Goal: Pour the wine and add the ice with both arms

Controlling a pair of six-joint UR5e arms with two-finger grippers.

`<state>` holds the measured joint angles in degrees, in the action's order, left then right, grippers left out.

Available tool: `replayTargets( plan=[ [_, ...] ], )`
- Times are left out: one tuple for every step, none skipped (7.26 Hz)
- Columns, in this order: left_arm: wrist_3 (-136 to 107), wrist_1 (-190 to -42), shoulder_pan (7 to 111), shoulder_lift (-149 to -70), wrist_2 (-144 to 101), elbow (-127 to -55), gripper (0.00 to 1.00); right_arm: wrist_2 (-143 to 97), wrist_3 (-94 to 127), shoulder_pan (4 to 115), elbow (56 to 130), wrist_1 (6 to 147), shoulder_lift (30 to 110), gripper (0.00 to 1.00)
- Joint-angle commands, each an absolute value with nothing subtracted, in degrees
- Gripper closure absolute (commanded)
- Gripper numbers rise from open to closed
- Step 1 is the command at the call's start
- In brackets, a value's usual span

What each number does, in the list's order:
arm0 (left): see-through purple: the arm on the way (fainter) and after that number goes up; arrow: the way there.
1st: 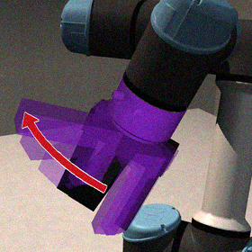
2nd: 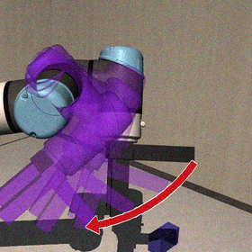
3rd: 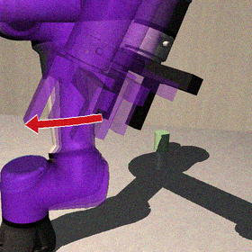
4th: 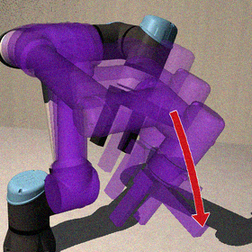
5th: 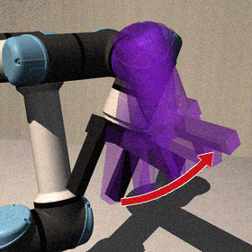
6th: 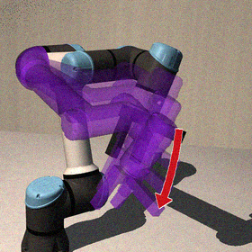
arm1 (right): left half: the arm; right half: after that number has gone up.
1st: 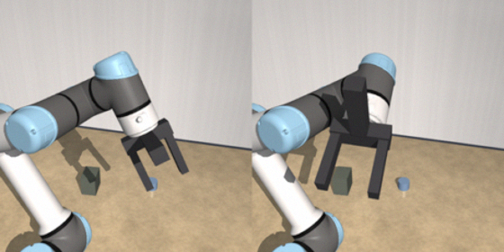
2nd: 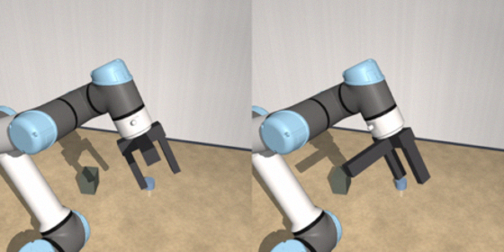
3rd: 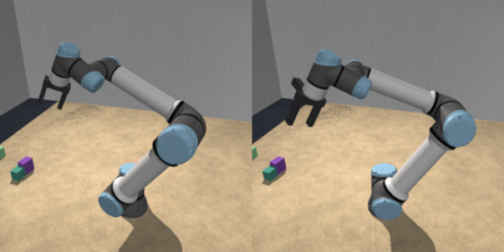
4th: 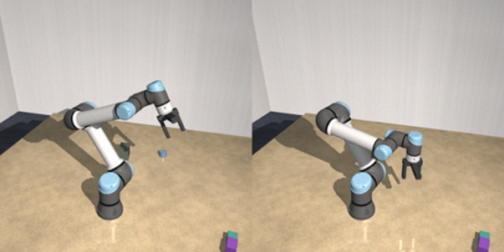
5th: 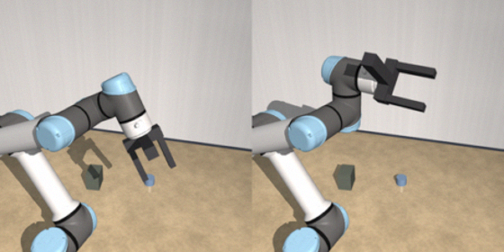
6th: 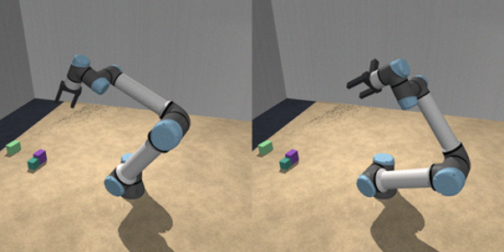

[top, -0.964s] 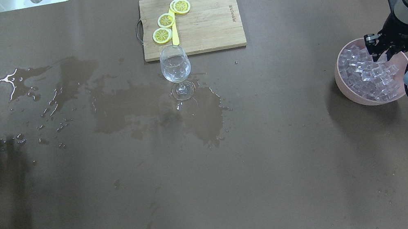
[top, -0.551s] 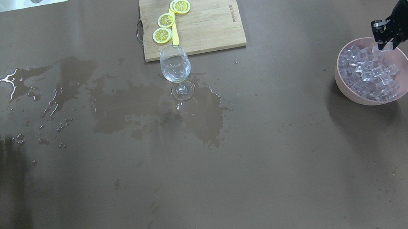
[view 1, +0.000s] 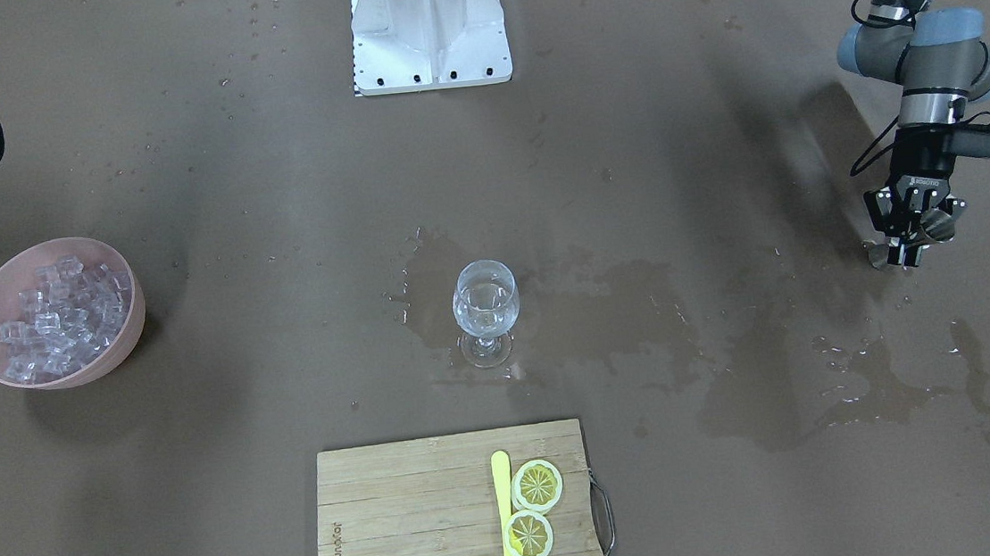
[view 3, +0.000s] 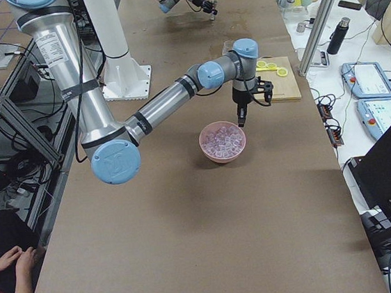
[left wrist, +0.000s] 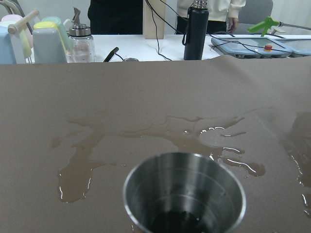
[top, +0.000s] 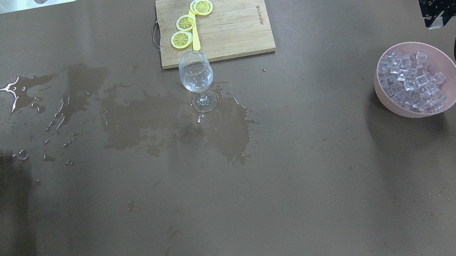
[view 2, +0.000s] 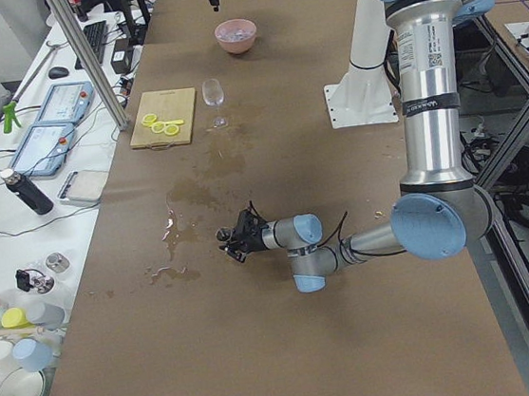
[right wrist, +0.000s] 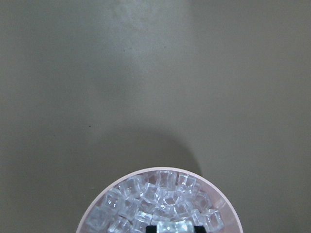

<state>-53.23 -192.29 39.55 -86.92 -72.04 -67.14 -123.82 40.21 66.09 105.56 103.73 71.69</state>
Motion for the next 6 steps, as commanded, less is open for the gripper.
replayTargets(
  plan=[
    [-53.26, -192.30, 39.46, -87.01, -72.42, -67.41, 1.00, -130.66, 40.61, 68.97, 105.91, 103.54, 71.54, 0.93],
    [-53.26, -192.39, 39.55, -87.01, -72.60, -67.93, 1.00, -130.87, 40.69, 69.25, 106.08, 103.54, 71.63, 0.93],
    [-53.26, -192.13, 39.55, -86.92, -74.60, -69.07, 1.00, -130.87, 40.69, 69.43, 106.08, 103.54, 71.54, 0.93],
    [-53.26, -191.78, 39.81, -86.23, -76.79, -70.56, 1.00, -130.78, 40.78, 69.43, 106.00, 103.45, 71.46, 0.93],
    [-53.26, -191.43, 39.99, -86.66, -76.90, -70.92, 1.00, -130.69, 40.87, 69.43, 106.17, 103.45, 71.46, 0.92],
    [-53.26, -191.16, 40.43, -87.01, -78.04, -71.10, 1.00, -130.61, 40.87, 69.43, 106.43, 103.45, 71.46, 0.92]
  ],
)
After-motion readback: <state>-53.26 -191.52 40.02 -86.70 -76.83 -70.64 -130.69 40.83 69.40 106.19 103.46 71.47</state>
